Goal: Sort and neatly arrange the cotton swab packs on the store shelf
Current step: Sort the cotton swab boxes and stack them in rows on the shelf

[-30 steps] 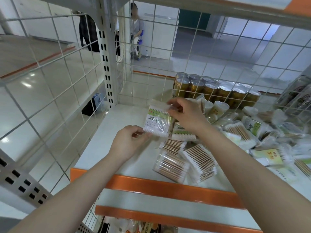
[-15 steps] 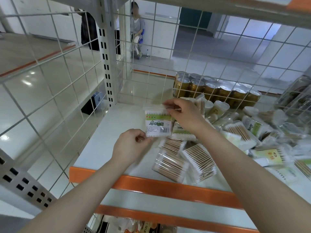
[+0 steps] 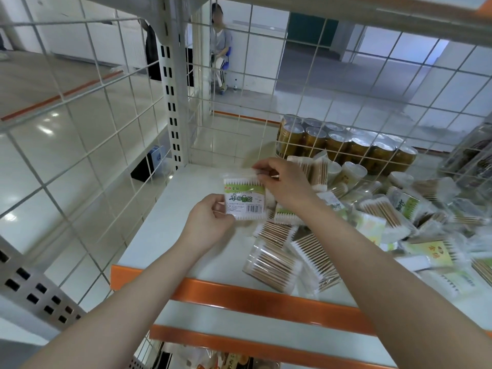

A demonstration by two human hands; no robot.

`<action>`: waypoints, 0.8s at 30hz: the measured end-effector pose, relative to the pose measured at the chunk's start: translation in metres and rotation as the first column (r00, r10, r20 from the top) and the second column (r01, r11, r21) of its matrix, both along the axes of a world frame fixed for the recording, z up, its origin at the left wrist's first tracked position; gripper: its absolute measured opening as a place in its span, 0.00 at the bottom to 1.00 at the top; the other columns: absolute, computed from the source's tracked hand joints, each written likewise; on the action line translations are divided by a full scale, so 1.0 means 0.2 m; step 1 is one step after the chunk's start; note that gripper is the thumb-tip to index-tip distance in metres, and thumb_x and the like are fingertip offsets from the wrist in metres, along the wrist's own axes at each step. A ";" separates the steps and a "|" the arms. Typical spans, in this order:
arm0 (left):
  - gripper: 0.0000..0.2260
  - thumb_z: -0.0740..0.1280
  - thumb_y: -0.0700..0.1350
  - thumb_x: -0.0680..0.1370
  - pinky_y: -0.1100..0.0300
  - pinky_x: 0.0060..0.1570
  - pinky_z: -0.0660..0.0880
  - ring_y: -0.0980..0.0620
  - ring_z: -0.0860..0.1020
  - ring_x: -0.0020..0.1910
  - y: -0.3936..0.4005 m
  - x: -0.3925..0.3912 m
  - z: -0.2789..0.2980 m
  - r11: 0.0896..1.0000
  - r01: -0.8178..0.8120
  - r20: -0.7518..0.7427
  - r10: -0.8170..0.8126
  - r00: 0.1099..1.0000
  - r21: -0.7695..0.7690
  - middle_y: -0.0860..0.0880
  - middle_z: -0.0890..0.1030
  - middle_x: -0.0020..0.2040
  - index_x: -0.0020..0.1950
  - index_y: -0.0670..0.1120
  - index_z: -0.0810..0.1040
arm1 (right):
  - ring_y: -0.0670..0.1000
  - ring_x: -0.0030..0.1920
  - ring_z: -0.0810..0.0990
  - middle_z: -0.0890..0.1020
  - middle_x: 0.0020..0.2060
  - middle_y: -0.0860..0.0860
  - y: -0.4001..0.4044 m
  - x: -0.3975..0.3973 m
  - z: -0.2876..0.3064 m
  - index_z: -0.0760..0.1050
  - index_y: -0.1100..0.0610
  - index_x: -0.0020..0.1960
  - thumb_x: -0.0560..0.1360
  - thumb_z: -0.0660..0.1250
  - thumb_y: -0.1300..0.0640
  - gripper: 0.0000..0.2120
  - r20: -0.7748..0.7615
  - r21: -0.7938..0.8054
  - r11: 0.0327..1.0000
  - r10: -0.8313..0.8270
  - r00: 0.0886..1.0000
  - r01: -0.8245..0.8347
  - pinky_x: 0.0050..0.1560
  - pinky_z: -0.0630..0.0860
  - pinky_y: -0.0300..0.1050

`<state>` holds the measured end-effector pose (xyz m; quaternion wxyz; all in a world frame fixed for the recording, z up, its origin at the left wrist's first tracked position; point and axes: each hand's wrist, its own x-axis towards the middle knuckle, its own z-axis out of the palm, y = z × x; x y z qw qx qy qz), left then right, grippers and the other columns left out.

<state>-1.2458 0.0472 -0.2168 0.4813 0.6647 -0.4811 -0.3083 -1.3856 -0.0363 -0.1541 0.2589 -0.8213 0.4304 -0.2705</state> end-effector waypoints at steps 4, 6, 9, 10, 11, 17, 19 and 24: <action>0.11 0.63 0.31 0.73 0.73 0.30 0.66 0.64 0.71 0.24 -0.02 0.01 0.02 0.999 -0.040 -0.147 0.036 0.989 -0.024 0.56 0.72 0.28 0.53 0.42 0.76 | 0.41 0.50 0.73 0.77 0.51 0.46 -0.01 0.03 -0.02 0.76 0.57 0.59 0.77 0.62 0.63 0.12 0.002 -0.001 1.000 0.002 1.000 -0.002 0.44 0.67 0.22; 0.08 0.65 0.33 0.74 0.68 0.34 0.68 0.61 0.71 0.26 -0.03 0.02 0.03 0.997 -0.074 -0.217 0.068 0.974 -0.021 0.52 0.71 0.30 0.50 0.43 0.75 | 0.41 0.50 0.74 0.76 0.49 0.44 -0.01 0.05 -0.02 0.76 0.56 0.59 0.77 0.62 0.63 0.12 -0.004 0.001 1.000 0.018 1.000 -0.018 0.45 0.67 0.24; 0.08 0.66 0.34 0.74 0.58 0.40 0.70 0.52 0.69 0.32 -0.06 0.06 0.02 0.990 -0.137 -0.243 0.128 0.962 -0.021 0.49 0.69 0.32 0.42 0.47 0.72 | 0.42 0.49 0.74 0.76 0.50 0.45 -0.02 0.07 -0.02 0.75 0.55 0.60 0.77 0.62 0.62 0.12 -0.037 -0.018 1.000 0.019 0.999 -0.020 0.51 0.68 0.32; 0.09 0.67 0.34 0.73 0.56 0.42 0.71 0.50 0.70 0.33 -0.06 0.08 0.01 0.986 -0.163 -0.237 0.152 0.959 -0.024 0.50 0.69 0.32 0.41 0.48 0.71 | 0.43 0.49 0.74 0.76 0.50 0.46 -0.02 0.06 -0.02 0.75 0.55 0.60 0.77 0.62 0.62 0.12 -0.044 -0.029 1.000 0.007 0.999 -0.008 0.52 0.69 0.34; 0.10 0.67 0.34 0.73 0.53 0.43 0.72 0.48 0.70 0.35 -0.06 0.10 0.00 0.981 -0.192 -0.228 0.181 0.957 -0.029 0.50 0.69 0.33 0.40 0.48 0.70 | 0.43 0.49 0.74 0.76 0.51 0.47 -0.03 0.06 -0.01 0.75 0.55 0.60 0.77 0.62 0.62 0.12 -0.049 -0.036 0.999 -0.010 0.999 0.009 0.52 0.69 0.35; 0.12 0.68 0.38 0.72 0.59 0.34 0.67 0.49 0.70 0.34 -0.08 0.17 -0.01 0.935 -0.343 -0.037 0.341 0.939 -0.088 0.52 0.69 0.35 0.40 0.47 0.64 | 0.45 0.52 0.74 0.79 0.55 0.50 -0.09 -0.02 -0.02 0.75 0.55 0.59 0.78 0.60 0.62 0.12 -0.117 -0.071 0.993 -0.103 0.988 0.095 0.54 0.70 0.37; 0.12 0.69 0.39 0.71 0.58 0.31 0.64 0.49 0.69 0.33 -0.09 0.18 -0.01 0.927 -0.357 0.052 0.364 0.930 -0.115 0.50 0.70 0.37 0.44 0.44 0.64 | 0.47 0.54 0.75 0.78 0.56 0.51 -0.10 -0.04 -0.03 0.75 0.56 0.59 0.78 0.60 0.62 0.12 -0.137 -0.088 0.991 -0.113 0.984 0.101 0.55 0.71 0.38; 0.12 0.66 0.37 0.70 0.57 0.35 0.64 0.46 0.68 0.39 -0.17 0.19 -0.03 0.933 -0.345 0.278 0.359 0.891 -0.100 0.43 0.70 0.51 0.49 0.42 0.66 | 0.50 0.56 0.76 0.79 0.56 0.52 -0.12 -0.06 -0.06 0.76 0.57 0.59 0.76 0.63 0.63 0.12 -0.209 -0.156 0.984 -0.118 0.971 0.086 0.52 0.70 0.37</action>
